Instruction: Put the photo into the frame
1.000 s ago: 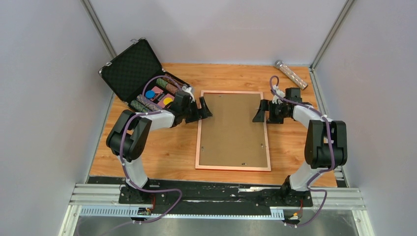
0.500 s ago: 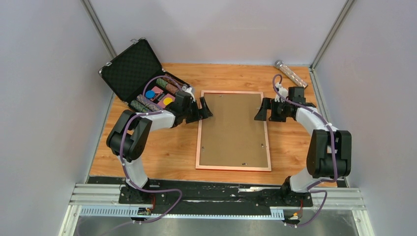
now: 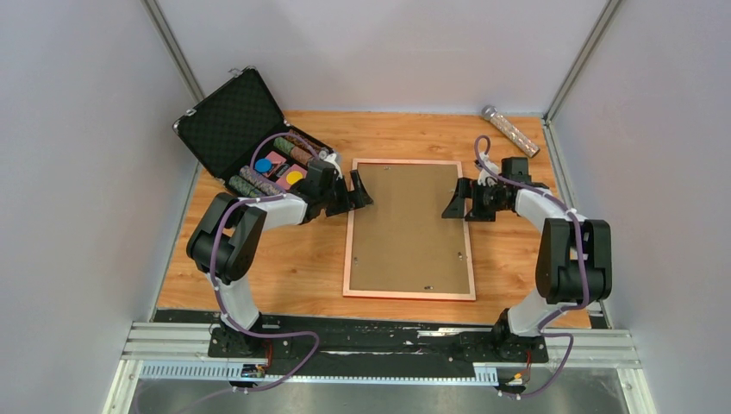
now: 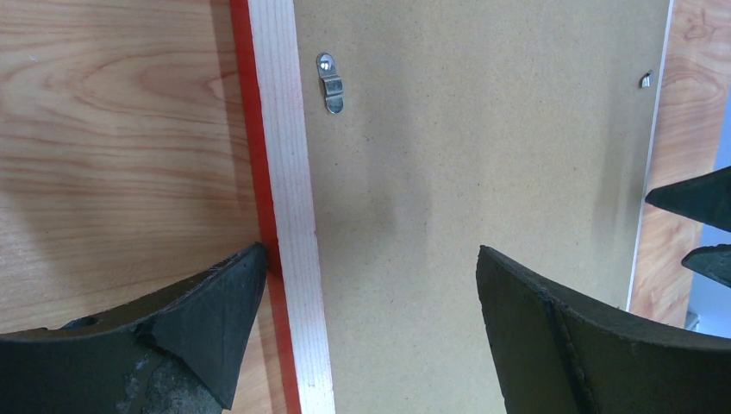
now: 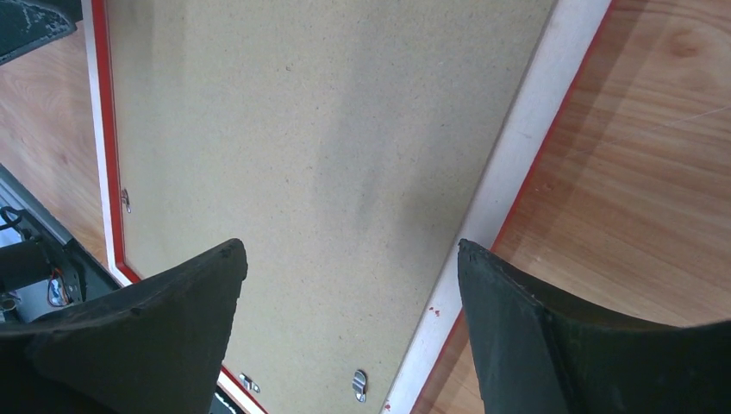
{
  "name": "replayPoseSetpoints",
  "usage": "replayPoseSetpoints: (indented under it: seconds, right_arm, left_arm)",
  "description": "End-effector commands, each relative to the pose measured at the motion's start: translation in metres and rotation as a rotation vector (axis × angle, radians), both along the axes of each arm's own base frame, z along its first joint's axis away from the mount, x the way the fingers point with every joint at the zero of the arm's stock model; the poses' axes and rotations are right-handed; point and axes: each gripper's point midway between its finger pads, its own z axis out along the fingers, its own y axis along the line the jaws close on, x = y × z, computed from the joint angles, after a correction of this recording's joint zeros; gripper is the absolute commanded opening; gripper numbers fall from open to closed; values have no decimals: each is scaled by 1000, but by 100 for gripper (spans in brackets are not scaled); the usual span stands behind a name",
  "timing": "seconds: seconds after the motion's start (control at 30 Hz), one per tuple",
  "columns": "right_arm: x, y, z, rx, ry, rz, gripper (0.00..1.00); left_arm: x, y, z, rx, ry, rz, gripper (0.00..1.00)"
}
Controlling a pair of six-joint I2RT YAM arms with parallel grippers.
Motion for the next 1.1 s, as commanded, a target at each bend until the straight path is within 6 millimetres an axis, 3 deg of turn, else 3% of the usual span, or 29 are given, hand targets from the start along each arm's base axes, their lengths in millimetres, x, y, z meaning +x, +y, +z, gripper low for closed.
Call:
replayPoseSetpoints:
  seconds: [0.0,0.53,0.8,1.07]
  right_arm:
    - [-4,7,-5,38,20,22,89]
    - [-14,17,-17,110,94,52,88]
    - [1,14,18,88,-31,50,90]
    - [25,7,55,31,-200,50,98]
  left_arm:
    - [-21,0,-20,36,93,-12,100]
    - [-20,0,-18,33,93,-9,100]
    - [-18,0,-10,32,76,-13,100]
    - [-10,6,21,79,-27,-37,100]
